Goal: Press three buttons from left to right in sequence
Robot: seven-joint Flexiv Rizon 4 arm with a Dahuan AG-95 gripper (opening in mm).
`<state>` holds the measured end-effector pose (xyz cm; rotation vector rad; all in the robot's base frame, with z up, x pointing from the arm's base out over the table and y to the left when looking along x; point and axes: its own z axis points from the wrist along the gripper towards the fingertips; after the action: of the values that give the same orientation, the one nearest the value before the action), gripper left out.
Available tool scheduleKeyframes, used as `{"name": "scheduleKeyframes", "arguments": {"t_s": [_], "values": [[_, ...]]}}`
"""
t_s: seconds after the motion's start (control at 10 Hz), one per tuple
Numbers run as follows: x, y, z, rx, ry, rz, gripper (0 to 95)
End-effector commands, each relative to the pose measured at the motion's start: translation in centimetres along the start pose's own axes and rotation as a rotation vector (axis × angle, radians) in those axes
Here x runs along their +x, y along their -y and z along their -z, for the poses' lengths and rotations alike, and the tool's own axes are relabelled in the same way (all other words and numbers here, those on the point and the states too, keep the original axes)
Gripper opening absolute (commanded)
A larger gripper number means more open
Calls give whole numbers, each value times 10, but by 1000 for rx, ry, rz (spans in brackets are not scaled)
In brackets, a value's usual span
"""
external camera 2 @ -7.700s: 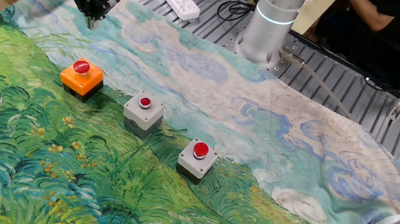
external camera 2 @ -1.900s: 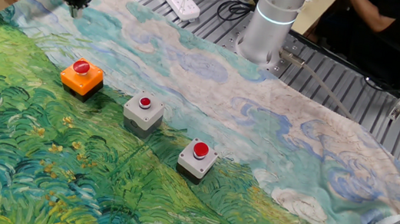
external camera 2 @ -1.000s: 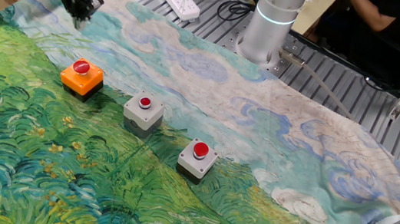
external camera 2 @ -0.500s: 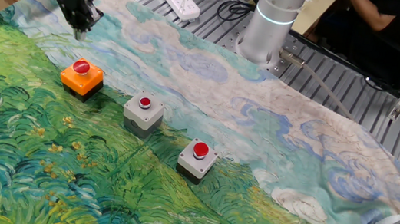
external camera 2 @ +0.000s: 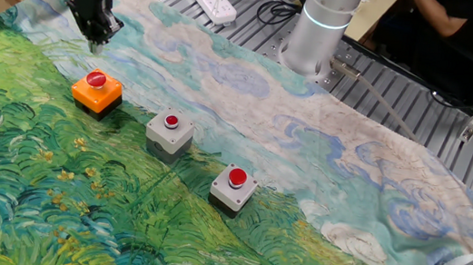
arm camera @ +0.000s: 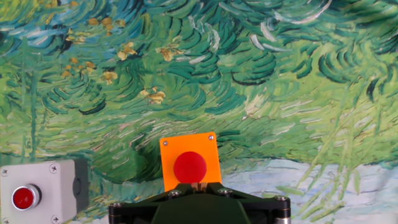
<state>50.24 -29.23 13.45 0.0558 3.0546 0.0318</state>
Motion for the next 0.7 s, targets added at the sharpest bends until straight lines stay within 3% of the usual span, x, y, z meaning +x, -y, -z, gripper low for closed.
{"name": "scheduleKeyframes", "arguments": {"t_s": [0.1,0.7], "values": [[0,-1,-2,-3,1,-2,0],[-8,-5,-13,-5,1,-12,0]]}}
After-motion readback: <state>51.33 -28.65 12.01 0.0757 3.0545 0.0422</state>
